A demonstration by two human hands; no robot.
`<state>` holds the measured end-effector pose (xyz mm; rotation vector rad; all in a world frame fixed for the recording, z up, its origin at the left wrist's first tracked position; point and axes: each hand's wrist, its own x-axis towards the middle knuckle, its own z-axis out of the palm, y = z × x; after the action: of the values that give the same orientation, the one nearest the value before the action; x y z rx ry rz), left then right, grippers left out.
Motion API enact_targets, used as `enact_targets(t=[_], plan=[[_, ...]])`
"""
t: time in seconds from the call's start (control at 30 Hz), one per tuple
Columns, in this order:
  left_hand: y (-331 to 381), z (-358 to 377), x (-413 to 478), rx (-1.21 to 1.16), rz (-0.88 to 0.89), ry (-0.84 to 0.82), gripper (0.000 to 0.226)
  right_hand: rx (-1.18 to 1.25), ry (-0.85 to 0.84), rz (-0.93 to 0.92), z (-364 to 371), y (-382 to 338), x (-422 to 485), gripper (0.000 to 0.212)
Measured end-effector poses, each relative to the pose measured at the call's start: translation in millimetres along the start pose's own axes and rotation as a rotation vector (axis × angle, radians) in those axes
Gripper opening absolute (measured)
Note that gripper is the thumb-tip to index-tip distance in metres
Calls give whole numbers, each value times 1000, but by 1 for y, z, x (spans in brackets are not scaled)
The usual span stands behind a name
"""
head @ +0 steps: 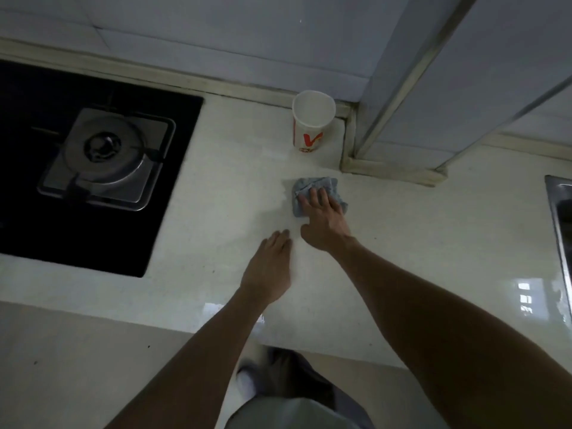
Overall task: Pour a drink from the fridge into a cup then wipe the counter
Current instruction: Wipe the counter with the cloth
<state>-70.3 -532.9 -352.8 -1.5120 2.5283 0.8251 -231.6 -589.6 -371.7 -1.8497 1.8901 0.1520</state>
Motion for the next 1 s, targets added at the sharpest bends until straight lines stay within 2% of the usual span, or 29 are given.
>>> enact_targets(t=[0.13,0.33,0.67,0.87,1.0], plan=[[-3,-1,11,43,16,8,55,-23,3,7,-19,4,38,78],[-9,0,13,69,23,-71,63,-43,14,-11,-33,9,61,77],[-19,-2,-10,-40,7,-20,51,-80,43,1,-33,8,67,76],[-53,-3,-57,26,2,46,49,17,53,41,-8,-18,18,72],[-69,-5,-91,76,82,38,47,65,76,49,20,-40,-47,69]])
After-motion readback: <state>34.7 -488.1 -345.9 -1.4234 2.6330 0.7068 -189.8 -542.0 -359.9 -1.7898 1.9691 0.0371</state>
